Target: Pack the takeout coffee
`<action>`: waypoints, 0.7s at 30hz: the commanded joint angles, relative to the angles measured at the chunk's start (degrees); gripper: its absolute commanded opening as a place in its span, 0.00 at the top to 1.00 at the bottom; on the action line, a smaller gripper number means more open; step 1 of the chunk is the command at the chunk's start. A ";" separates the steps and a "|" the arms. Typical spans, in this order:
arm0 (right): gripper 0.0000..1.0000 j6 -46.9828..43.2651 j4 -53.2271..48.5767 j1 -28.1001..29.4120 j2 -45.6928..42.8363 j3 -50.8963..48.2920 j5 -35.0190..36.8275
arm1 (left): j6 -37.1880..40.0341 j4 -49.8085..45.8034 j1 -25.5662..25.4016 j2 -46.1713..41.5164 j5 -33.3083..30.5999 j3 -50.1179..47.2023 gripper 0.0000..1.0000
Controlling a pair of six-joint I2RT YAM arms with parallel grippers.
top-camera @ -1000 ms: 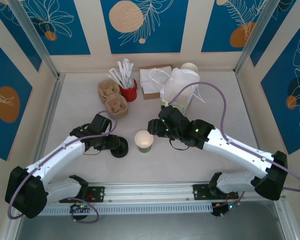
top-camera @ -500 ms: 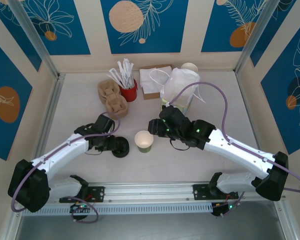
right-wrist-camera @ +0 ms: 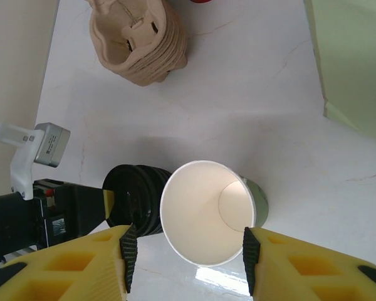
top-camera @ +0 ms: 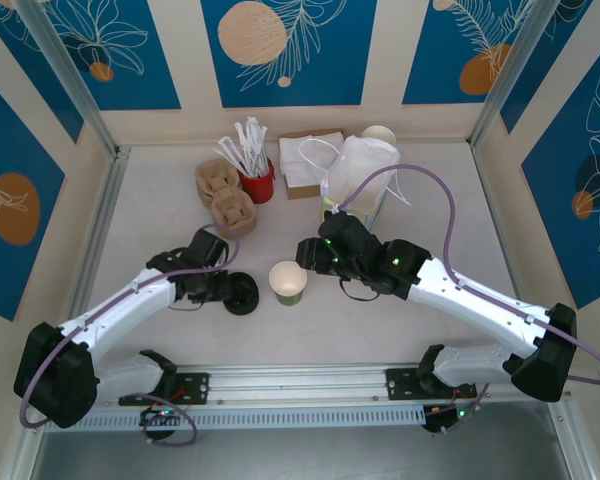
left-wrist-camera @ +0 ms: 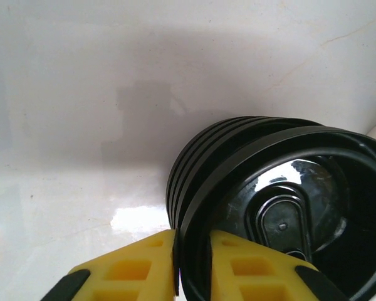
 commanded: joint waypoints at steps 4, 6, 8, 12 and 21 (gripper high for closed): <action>0.52 1.33 1.00 0.15 -0.46 0.31 -1.37 | -0.68 -3.81 -0.79 -2.66 -1.71 2.27 0.86; 0.53 1.26 1.32 0.15 -0.37 0.50 -2.06 | -0.75 -4.57 -0.77 -3.30 -1.84 2.78 0.86; 0.53 0.83 1.67 0.28 -0.21 0.94 -3.09 | -0.68 -5.98 -0.74 -3.96 -2.13 3.85 0.86; 0.53 -0.23 1.77 0.94 1.30 2.88 -4.67 | -0.92 -9.62 -0.86 -5.06 -2.85 7.64 0.87; 0.53 -3.02 2.05 4.87 7.43 10.01 -7.02 | -1.44 -15.96 -2.72 -6.75 -3.20 18.33 0.88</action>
